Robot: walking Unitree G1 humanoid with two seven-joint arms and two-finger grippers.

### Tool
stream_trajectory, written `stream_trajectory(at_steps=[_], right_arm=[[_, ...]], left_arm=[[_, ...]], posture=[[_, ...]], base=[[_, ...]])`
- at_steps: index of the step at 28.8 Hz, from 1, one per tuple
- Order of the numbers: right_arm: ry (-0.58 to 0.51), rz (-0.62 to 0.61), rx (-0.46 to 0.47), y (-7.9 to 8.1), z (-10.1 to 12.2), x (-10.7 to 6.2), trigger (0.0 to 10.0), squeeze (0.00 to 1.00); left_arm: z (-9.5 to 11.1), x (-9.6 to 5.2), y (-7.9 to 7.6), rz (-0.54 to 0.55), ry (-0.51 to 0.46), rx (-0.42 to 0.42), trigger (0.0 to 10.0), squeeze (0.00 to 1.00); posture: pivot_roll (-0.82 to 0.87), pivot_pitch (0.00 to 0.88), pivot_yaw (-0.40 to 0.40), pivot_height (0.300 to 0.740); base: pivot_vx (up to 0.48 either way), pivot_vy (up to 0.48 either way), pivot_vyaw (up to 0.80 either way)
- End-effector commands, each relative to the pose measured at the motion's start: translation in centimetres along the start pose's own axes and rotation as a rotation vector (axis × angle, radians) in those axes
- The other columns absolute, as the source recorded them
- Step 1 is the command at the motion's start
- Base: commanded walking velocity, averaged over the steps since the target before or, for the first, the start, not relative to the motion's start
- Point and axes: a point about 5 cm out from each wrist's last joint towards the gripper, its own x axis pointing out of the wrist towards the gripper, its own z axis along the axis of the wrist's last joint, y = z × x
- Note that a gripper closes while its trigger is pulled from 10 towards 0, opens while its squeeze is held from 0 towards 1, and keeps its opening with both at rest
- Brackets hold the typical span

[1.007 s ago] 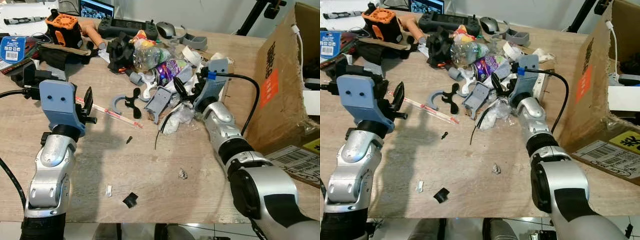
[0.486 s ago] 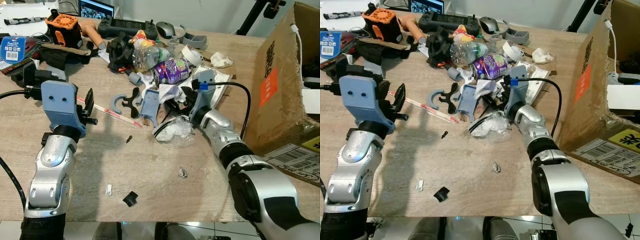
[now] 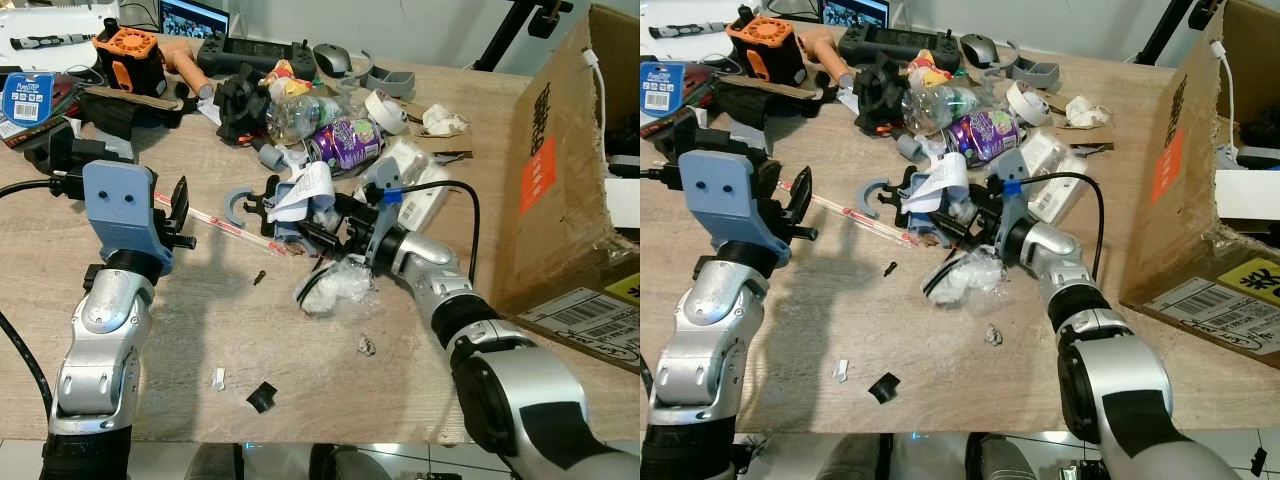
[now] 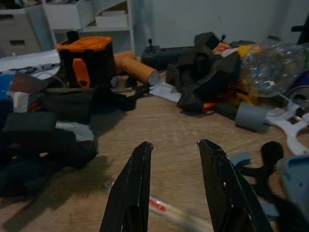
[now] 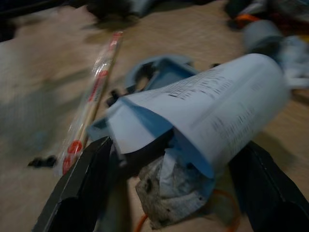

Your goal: Picking trash to rubbish bin

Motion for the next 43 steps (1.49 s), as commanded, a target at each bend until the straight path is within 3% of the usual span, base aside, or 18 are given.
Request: stream_trajectory(at_steps=[1, 13, 19, 24, 28, 31, 33, 38, 40, 41, 43], right_arm=[[0.046, 0.043, 0.013, 0.6, -1.3, -0.4, 10.0, 0.00], [0.011, 0.437, -0.049, 3.6, -1.0, -1.3, 10.0, 0.00], [0.025, 0.553, -0.057, 4.5, -0.4, -2.0, 10.0, 0.00], [0.004, 0.547, -0.088, 4.1, 0.9, -2.1, 10.0, 0.00], [-0.062, 0.496, -0.125, 3.0, 3.4, -1.9, 10.0, 0.00], [-0.212, 0.410, -0.174, 1.9, 8.7, -1.4, 10.0, 0.00], [-0.253, 0.393, -0.182, 1.7, 10.4, -1.2, 10.0, 0.00], [-0.277, 0.378, -0.182, 1.5, 11.7, -1.0, 10.0, 0.00], [-0.257, 0.282, -0.202, 1.3, 12.3, 0.1, 10.0, 0.00], [-0.245, 0.221, -0.191, 1.8, 11.9, 1.0, 10.0, 0.29], [-0.246, 0.224, -0.179, 2.1, 11.7, 1.2, 10.0, 0.29]], left_arm=[[-0.6, -0.2, 0.0, -0.012, 0.020, -0.006, 10.0, 0.00], [-0.8, -0.1, -0.5, -0.024, 0.011, -0.029, 10.0, 0.00], [-0.8, 0.1, -0.8, -0.031, 0.004, -0.041, 10.0, 0.00], [-0.8, 0.2, -1.1, -0.037, -0.004, -0.050, 10.0, 0.00], [-0.6, 0.4, -1.2, -0.042, -0.017, -0.057, 10.0, 0.00], [-0.3, 0.9, -1.0, -0.041, -0.038, -0.056, 10.0, 0.00], [-0.2, 1.0, -0.9, -0.039, -0.044, -0.056, 10.0, 0.00], [-0.2, 1.4, -0.9, -0.035, -0.048, -0.055, 10.0, 0.00], [-0.3, 1.8, -0.6, -0.008, -0.038, -0.038, 10.0, 0.00], [-0.4, 2.1, -0.3, 0.021, -0.039, -0.035, 10.0, 0.00], [-0.5, 2.3, -0.2, 0.028, -0.041, -0.038, 10.0, 0.00]], posture=[[0.13, 0.318, -0.094, 0.740], [0.11, 0.314, -0.107, 0.740], [0.10, 0.312, -0.108, 0.740], [0.09, 0.309, -0.108, 0.740], [0.09, 0.299, -0.108, 0.740], [0.09, 0.278, -0.104, 0.740], [0.09, 0.272, -0.103, 0.740], [0.09, 0.260, -0.101, 0.740], [0.08, 0.245, -0.095, 0.740], [0.07, 0.241, -0.092, 0.740], [0.07, 0.240, -0.092, 0.740]], base=[[0.000, 0.000, 0.00], [0.000, 0.000, 0.00], [0.000, 0.000, 0.00], [0.000, 0.000, 0.00], [0.000, 0.000, 0.00], [0.000, 0.000, 0.00], [0.000, 0.000, 0.00], [0.000, 0.000, 0.00], [0.000, 0.000, 0.00], [0.000, 0.000, 0.00], [0.000, 0.000, 0.00]])
